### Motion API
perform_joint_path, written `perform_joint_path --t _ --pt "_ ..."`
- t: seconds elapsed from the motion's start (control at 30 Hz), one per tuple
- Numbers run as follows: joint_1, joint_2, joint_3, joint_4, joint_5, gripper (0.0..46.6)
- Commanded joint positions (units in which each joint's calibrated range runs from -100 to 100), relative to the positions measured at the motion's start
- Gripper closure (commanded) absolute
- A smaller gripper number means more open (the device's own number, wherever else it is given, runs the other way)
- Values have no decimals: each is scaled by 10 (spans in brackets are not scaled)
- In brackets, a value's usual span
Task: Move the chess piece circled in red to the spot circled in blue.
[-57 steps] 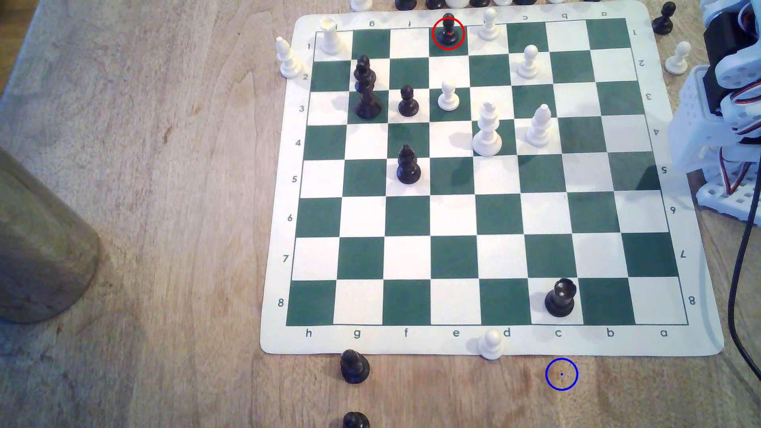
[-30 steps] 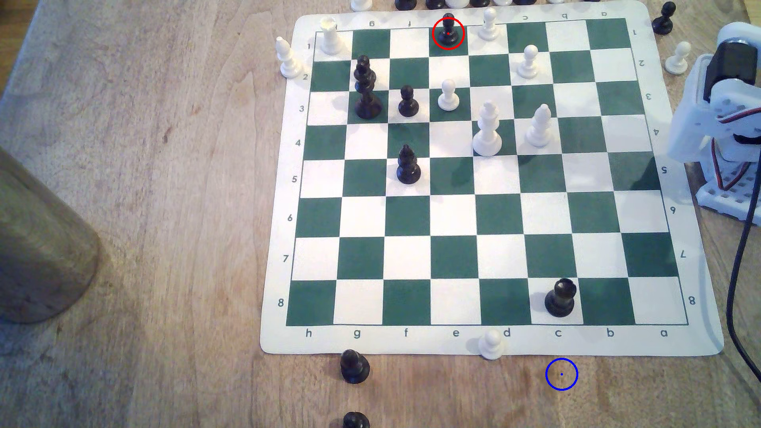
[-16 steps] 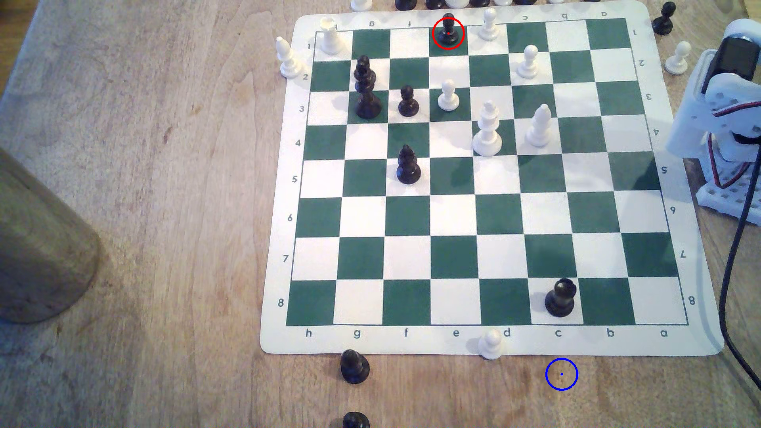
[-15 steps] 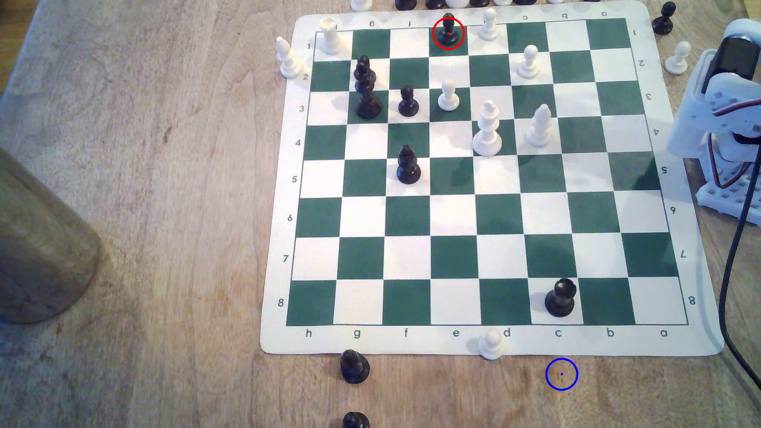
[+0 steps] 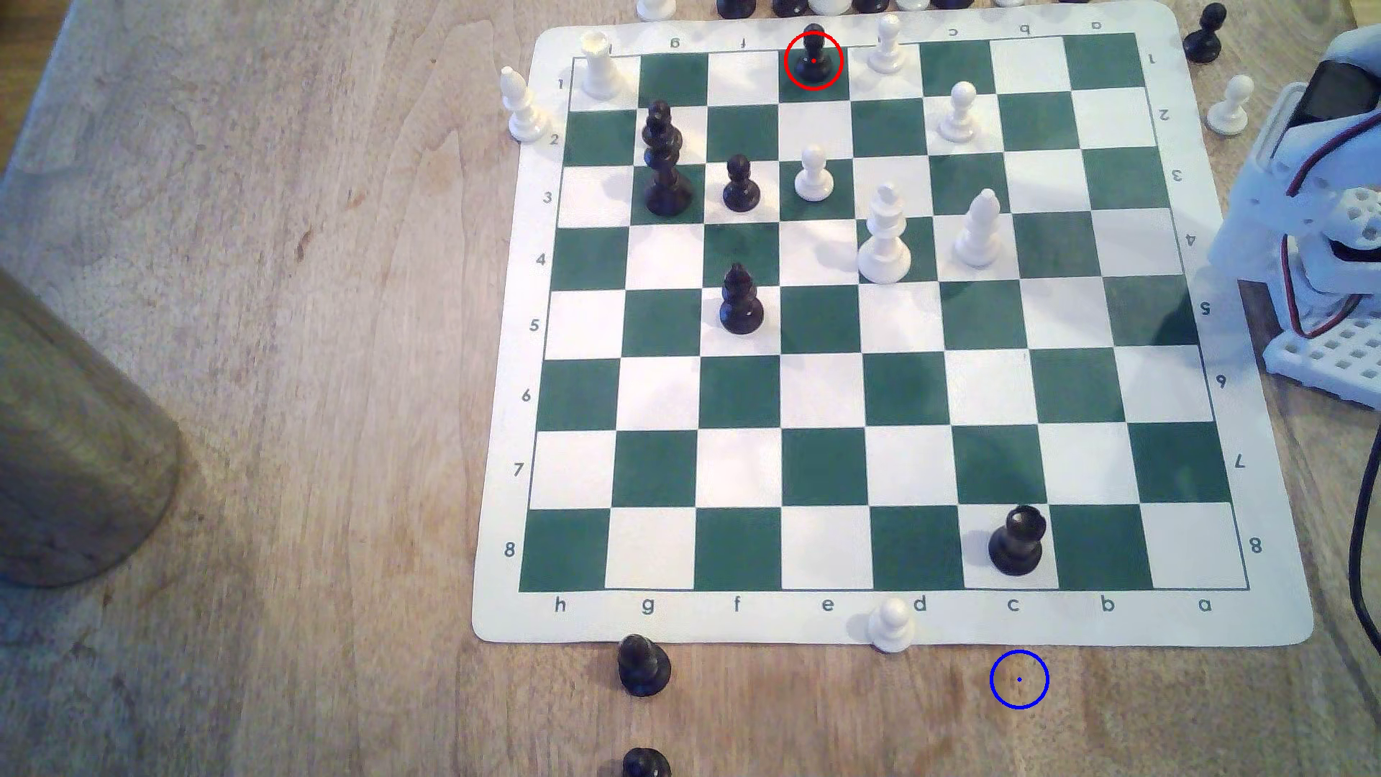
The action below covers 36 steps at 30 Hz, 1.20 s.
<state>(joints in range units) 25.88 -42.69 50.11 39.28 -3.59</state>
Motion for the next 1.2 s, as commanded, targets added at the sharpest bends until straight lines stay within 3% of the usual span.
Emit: perform_joint_path --t 0.0,0.27,1.17 --pt "-14 46 -80 1 -10 360" --pt "-18 143 -69 -36 -7 367" --pt "25 379 -235 -34 12 321"
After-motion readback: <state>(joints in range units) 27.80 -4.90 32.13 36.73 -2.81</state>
